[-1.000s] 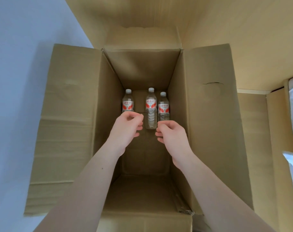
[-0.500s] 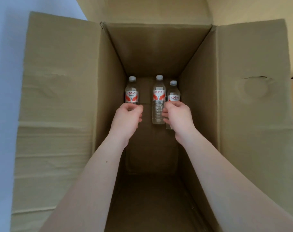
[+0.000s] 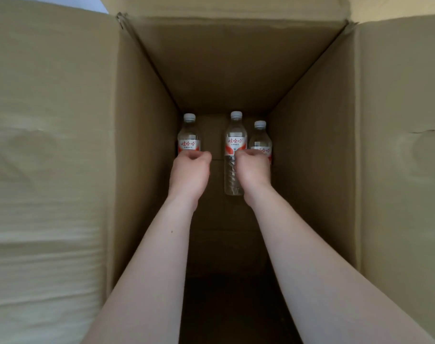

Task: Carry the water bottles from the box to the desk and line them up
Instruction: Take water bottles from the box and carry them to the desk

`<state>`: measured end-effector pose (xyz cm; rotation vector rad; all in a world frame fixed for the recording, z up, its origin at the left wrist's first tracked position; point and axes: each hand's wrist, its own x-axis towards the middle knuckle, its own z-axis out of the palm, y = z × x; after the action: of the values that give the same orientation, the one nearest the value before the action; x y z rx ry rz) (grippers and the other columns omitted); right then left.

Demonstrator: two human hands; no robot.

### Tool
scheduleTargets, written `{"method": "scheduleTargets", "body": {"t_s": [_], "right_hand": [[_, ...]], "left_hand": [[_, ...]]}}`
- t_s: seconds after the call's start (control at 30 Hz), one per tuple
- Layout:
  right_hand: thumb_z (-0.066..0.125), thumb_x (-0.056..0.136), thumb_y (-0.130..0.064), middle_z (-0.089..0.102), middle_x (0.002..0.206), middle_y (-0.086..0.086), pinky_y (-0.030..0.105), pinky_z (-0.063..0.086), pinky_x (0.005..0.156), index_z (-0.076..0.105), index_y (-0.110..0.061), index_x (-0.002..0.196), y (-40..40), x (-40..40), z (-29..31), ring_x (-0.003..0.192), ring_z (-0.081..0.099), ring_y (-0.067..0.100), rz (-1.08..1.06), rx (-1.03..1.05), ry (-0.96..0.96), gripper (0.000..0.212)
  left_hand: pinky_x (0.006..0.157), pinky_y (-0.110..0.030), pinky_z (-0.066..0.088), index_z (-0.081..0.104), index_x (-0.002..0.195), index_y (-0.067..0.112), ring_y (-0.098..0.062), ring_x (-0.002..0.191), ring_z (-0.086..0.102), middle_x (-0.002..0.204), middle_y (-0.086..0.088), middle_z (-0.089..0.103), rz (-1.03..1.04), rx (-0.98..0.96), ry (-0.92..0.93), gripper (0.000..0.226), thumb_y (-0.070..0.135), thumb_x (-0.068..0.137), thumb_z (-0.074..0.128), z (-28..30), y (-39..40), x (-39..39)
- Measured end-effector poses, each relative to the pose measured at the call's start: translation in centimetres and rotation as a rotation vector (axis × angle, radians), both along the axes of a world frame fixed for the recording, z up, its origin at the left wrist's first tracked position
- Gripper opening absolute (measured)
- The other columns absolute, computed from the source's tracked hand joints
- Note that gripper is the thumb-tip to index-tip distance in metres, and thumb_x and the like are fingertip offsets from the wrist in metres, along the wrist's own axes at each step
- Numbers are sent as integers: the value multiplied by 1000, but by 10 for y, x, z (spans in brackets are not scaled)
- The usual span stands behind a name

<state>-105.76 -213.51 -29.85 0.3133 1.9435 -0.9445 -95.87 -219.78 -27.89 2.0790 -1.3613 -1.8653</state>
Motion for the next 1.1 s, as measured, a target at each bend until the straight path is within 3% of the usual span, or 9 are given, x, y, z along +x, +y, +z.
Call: {"method": "scheduleTargets", "body": {"t_s": [0.3, 0.47, 0.77, 0.97, 1.1], "right_hand": [[63, 98, -33, 66, 116, 4, 37, 51, 79, 59, -19, 129, -8, -8, -37, 99, 63, 23, 61, 108, 133, 34], [68, 93, -37, 52, 137, 10, 49, 51, 100, 46, -18, 143, -19, 2, -59, 121, 56, 34, 160, 204, 197, 58], [78, 87, -34, 41, 151, 13, 51, 44, 106, 32, -16, 152, -29, 11, -94, 136, 45, 38, 315, 278, 260, 82], [79, 86, -32, 40, 147, 20, 53, 40, 110, 33, -10, 146, -31, 22, -113, 135, 42, 42, 502, 359, 393, 78], [80, 84, -36, 44, 141, 20, 53, 43, 108, 38, -10, 142, -28, 22, -114, 131, 47, 41, 536, 345, 411, 76]], "left_hand": [[93, -40, 54, 52, 111, 34, -20, 109, 64, 116, 0, 66, 26, 51, -3, 15, 35, 98, 59, -31, -2, -11], [99, -44, 53, 54, 113, 32, -22, 108, 64, 116, -2, 66, 85, 71, -7, 16, 35, 98, 59, -40, -6, -9], [103, -46, 51, 51, 116, 32, -22, 113, 63, 122, -3, 65, 124, 100, 8, 19, 35, 100, 59, -50, -8, -10], [100, -43, 53, 54, 104, 36, -21, 111, 63, 119, -2, 66, 136, 103, 1, 7, 35, 99, 59, -60, -1, -7], [99, -43, 54, 55, 113, 31, -21, 109, 64, 116, -2, 67, 159, 69, -8, 15, 33, 98, 58, -64, 0, -5]]}}
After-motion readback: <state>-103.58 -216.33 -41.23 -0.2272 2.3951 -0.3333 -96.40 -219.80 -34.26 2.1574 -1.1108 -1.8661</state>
